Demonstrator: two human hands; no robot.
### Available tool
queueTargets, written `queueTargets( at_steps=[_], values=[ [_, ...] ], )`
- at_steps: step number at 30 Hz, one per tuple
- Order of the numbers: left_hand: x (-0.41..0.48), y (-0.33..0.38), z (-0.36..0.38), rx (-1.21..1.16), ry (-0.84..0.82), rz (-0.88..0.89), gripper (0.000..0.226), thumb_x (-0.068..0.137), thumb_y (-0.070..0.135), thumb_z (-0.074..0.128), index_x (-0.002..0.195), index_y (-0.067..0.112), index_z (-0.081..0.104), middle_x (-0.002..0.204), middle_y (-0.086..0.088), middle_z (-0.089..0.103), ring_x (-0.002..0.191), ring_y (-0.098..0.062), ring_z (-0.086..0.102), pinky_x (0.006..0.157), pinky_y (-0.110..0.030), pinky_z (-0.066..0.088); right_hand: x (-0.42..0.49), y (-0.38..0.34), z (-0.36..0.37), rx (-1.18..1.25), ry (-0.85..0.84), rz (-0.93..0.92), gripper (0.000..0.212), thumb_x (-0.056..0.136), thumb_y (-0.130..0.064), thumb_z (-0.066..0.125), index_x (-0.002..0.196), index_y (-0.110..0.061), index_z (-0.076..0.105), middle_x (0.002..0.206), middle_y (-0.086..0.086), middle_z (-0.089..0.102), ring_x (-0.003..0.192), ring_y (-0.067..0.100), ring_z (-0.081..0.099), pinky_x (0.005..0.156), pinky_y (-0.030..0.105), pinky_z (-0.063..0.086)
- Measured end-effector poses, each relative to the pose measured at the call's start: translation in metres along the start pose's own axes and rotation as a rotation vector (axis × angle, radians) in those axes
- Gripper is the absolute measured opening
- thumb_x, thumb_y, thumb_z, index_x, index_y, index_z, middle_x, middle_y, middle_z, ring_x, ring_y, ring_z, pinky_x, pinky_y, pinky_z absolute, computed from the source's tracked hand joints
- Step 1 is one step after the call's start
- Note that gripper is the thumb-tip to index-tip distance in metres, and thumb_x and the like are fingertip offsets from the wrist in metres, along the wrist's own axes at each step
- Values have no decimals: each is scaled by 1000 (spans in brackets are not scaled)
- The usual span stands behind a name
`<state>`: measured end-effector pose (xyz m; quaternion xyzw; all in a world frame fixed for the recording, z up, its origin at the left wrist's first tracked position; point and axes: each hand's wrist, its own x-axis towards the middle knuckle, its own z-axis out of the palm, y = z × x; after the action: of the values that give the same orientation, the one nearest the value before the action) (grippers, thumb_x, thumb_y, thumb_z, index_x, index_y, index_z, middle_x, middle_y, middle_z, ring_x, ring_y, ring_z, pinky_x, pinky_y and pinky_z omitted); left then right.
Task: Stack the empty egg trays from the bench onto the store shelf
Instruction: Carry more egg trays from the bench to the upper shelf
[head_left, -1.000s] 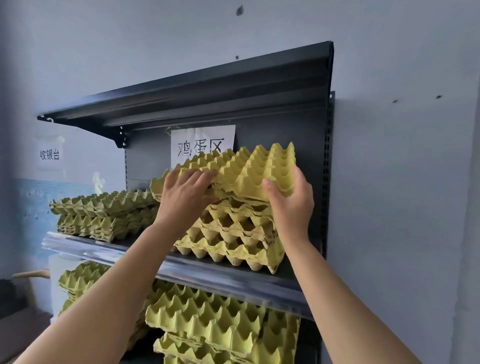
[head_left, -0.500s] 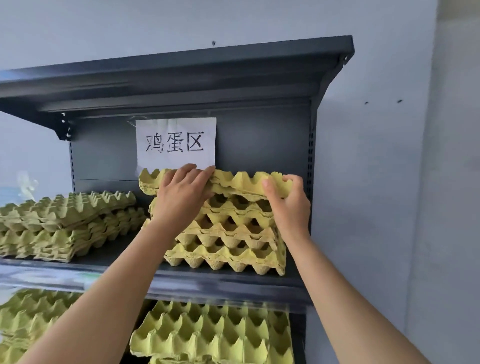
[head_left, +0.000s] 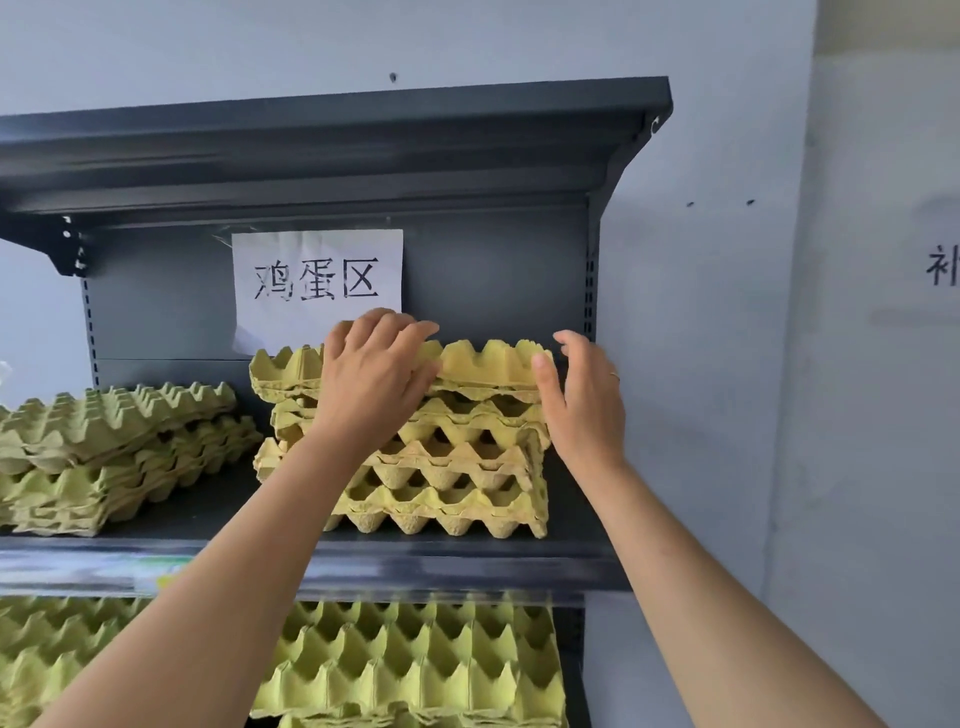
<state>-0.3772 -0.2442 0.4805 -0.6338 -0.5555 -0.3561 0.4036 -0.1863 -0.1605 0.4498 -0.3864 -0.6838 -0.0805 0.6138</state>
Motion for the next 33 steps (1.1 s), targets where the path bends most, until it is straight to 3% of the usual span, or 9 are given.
queueTargets(
  at_steps=[4, 8, 17, 24, 29, 33],
  values=[
    [16, 41, -2, -40, 75, 120, 22, 87, 21, 54, 103, 12, 67, 99, -5, 67, 99, -32, 59, 84, -43, 41, 7, 19, -30, -145, 61, -154, 30, 94, -27, 52, 115, -6, 59, 112, 12, 61, 100, 31, 57, 78, 39, 48],
    [28, 95, 7, -77, 84, 177, 15, 88, 16, 58, 99, 12, 67, 95, -5, 68, 93, -31, 61, 82, -43, 43, 11, 53, -73, -193, 100, -197, 24, 88, -17, 59, 107, -2, 64, 105, 16, 63, 92, 38, 58, 74, 42, 49],
    [43, 268, 58, -242, 85, 250, 17, 85, 15, 57, 97, 9, 67, 85, -7, 68, 79, -34, 62, 70, -40, 43, 4, 191, -211, -341, 78, -205, 22, 84, -15, 62, 103, -4, 65, 104, 14, 64, 90, 37, 60, 72, 39, 49],
    [1, 398, 137, -435, -162, 259, 19, 89, 16, 55, 102, 9, 67, 86, -9, 67, 81, -33, 62, 72, -40, 43, -58, 318, -291, -491, -145, -108, 20, 84, -13, 62, 102, -5, 65, 102, 14, 64, 88, 38, 60, 71, 40, 50],
    [-37, 478, 210, -543, -384, 290, 20, 90, 19, 54, 104, 12, 66, 88, -7, 67, 86, -31, 61, 78, -38, 39, -112, 411, -324, -561, -368, 56, 26, 92, -22, 55, 114, -11, 61, 114, 7, 62, 106, 31, 55, 80, 37, 46],
    [-64, 529, 282, -584, -548, 312, 27, 94, 29, 46, 115, 21, 60, 101, 1, 66, 99, -24, 58, 86, -33, 37, -148, 483, -332, -643, -542, 205, 30, 95, -26, 48, 122, -16, 57, 123, 4, 58, 112, 26, 51, 83, 35, 44]
  ],
)
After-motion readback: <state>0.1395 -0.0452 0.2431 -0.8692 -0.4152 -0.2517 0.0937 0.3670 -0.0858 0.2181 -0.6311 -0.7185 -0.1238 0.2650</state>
